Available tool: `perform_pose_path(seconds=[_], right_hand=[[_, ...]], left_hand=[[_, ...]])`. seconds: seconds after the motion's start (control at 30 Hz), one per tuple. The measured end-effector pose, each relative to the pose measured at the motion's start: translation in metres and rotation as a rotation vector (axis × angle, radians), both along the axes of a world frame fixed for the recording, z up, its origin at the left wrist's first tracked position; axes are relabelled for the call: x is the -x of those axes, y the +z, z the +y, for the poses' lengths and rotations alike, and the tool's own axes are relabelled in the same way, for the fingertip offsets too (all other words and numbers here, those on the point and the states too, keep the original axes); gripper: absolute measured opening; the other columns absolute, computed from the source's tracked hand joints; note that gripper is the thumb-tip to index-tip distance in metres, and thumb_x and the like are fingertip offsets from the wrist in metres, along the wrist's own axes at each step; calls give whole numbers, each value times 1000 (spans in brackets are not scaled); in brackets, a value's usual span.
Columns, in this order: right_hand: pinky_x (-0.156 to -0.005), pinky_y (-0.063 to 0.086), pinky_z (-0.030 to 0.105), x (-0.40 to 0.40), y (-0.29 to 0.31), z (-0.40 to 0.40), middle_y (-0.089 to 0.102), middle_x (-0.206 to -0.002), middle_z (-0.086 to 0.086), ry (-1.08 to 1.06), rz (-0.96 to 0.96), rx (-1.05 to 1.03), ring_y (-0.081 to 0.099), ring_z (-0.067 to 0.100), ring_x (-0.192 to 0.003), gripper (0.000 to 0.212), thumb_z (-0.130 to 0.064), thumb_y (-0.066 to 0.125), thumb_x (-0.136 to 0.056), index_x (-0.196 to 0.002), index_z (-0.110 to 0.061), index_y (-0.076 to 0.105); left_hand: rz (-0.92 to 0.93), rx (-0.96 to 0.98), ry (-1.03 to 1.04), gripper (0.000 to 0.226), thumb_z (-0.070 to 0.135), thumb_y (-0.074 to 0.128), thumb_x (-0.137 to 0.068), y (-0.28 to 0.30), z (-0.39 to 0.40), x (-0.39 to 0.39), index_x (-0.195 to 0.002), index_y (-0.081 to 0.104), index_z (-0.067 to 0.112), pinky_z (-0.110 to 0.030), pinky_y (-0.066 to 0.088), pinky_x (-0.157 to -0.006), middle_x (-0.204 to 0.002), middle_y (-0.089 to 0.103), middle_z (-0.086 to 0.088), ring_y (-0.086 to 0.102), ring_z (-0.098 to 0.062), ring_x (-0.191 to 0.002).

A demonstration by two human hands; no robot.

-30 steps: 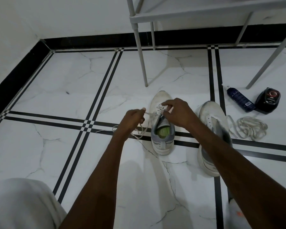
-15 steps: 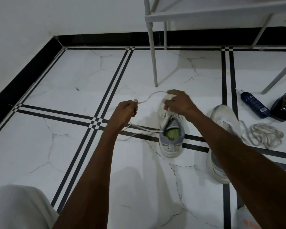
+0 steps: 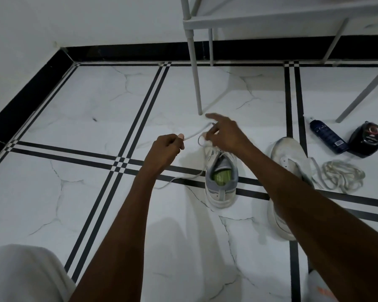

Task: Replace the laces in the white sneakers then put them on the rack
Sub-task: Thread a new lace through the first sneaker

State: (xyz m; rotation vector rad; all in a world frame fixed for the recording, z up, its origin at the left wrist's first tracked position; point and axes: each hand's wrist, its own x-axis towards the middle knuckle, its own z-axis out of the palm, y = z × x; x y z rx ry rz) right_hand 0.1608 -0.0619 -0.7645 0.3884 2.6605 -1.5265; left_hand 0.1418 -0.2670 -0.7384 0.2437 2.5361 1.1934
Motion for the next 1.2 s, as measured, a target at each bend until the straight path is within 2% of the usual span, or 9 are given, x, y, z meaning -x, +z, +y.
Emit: perform_pose_path(seconds=[0.13,0.27,0.4,0.53,0.73,0.8,0.87,1.03,1.2], right_hand=[[-55,47,14,-14,12,-28,76,-79,-1,291,-20,0,60,4,-53,14,-26,64,-96,-106,-20,71],[-57,43,18,-13,-1,-22,74,-71,0,98,42,-52,59,1,-54,20,-18,55,-97,-93,-17,75],[-67,55,26,-13,-12,-12,71,-73,-5,-15,15,-55,67,4,-64,15,-20,61,-96,-94,-21,76],[-80,58,35,-15,-20,-14,75,-83,-3,-14,-14,-82,70,15,-78,14,-30,67,-92,-98,-25,79],[-71,40,4,-29,-11,-8,72,-102,4,13,38,-29,61,8,-85,42,-21,70,-91,-132,-22,63],[-78,45,9,-40,-3,9,68,-94,1,-60,40,-27,62,10,-81,57,-20,75,-86,-138,-27,54],[-85,52,24,-53,4,27,70,-92,-1,-116,-17,-62,65,13,-82,46,-22,78,-82,-125,-24,61],[-77,51,24,-81,-5,36,70,-92,-1,-63,-152,-152,66,14,-81,37,-34,84,-76,-105,-18,67],[-81,56,34,-89,-21,15,71,-93,4,-83,2,-290,67,20,-85,19,-21,75,-82,-99,-14,71]], left_hand=[[50,39,-57,41,42,48,-105,-2,9,-2,-77,67,20,-35,47,-71,-78,68,-1,60,-20,-74],[43,30,-76,36,45,55,-102,-3,9,-2,-87,72,17,-32,49,-73,-81,71,2,65,-17,-78],[145,-15,18,32,46,64,-97,-6,-1,2,-90,74,17,-33,48,-68,-74,68,-3,62,-18,-70],[68,-339,273,32,42,82,-83,2,-6,3,-87,73,12,-31,57,-76,-82,73,2,70,-13,-78],[-102,-674,295,26,29,85,-82,6,11,-4,-90,67,12,-30,53,-76,-97,72,-6,70,-27,-106],[-54,-615,235,25,23,83,-84,5,22,-8,-91,63,9,-28,48,-66,-94,77,-8,74,-26,-97],[6,-535,167,24,20,81,-85,2,31,-12,-90,63,6,-22,46,-60,-87,78,-9,76,-24,-87],[133,-333,33,13,22,81,-85,-20,52,-20,-89,79,10,-30,59,-77,-77,78,-1,75,-14,-76],[233,-192,-64,8,25,77,-88,-36,69,-31,-90,82,19,-28,57,-76,-84,78,7,72,-5,-80]])
